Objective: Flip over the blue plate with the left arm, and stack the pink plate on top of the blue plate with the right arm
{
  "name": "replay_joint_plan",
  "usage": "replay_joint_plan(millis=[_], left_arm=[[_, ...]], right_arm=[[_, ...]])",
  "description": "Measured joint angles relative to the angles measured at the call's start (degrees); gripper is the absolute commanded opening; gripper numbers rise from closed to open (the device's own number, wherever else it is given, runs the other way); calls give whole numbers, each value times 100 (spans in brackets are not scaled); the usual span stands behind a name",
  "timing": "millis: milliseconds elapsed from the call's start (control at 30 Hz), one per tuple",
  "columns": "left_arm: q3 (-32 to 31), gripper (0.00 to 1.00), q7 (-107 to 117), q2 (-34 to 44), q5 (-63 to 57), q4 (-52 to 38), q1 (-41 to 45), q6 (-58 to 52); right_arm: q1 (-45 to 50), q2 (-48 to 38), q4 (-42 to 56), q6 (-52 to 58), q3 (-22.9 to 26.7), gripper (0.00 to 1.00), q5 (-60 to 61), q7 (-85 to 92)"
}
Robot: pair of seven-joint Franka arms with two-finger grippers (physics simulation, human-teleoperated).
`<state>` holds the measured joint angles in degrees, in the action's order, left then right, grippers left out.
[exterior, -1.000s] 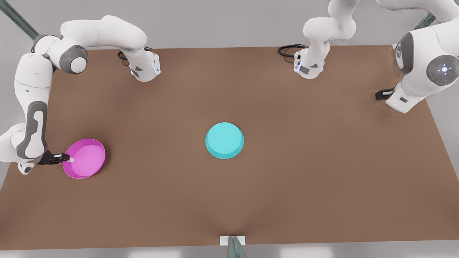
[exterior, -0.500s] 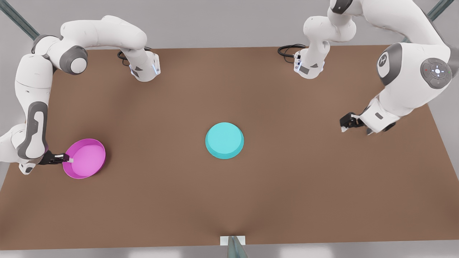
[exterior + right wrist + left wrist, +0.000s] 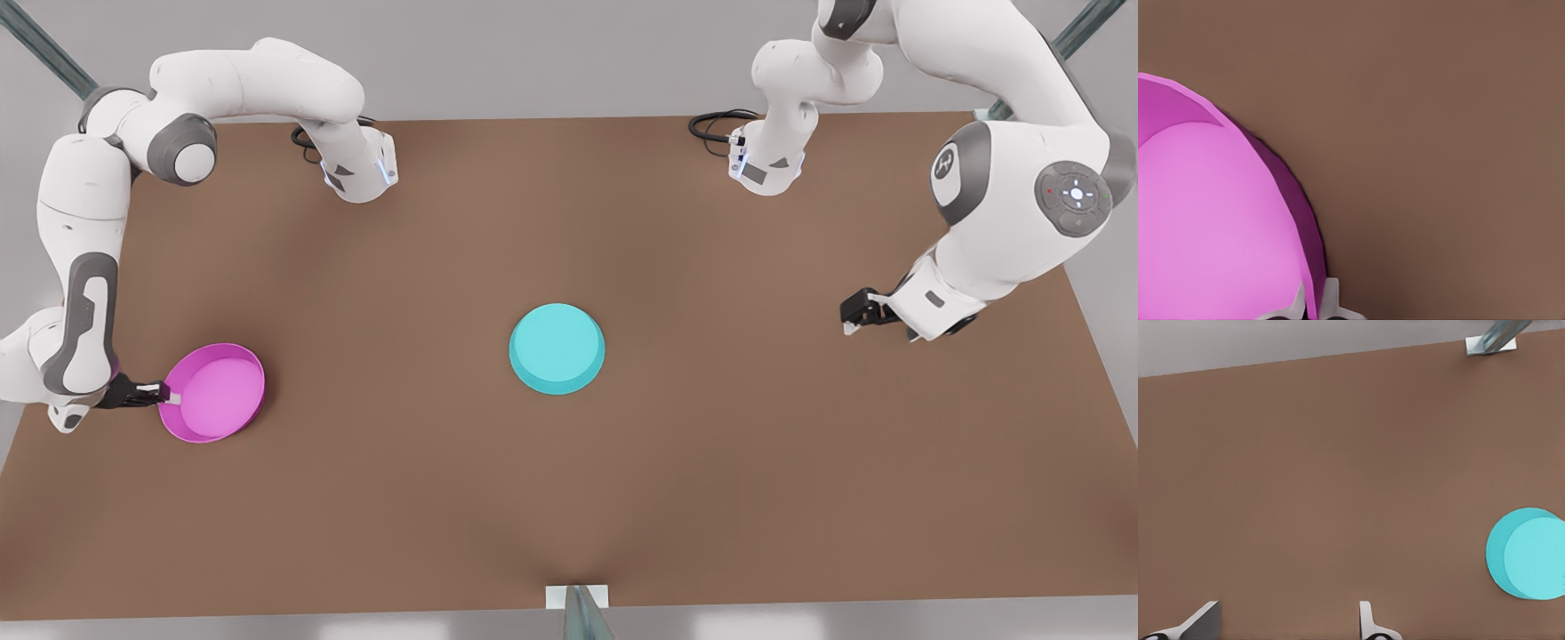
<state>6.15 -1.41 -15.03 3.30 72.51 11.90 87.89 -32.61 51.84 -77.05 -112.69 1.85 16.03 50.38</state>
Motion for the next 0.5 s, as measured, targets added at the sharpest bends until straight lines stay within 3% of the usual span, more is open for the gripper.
replay_joint_plan(millis=[200,333,500], left_arm=[[8,100,-9,-1,17,91,-3,140],[9,100,-9,-1,4,114,-3,202],[9,100,-9,-9,-9,132,-3,297]], right_arm=[[1,-75,8,90,0,21,5,79],[39,-224,246,913,-180,21,22,23],[867,-407,249,1592,-176,21,36,-25]])
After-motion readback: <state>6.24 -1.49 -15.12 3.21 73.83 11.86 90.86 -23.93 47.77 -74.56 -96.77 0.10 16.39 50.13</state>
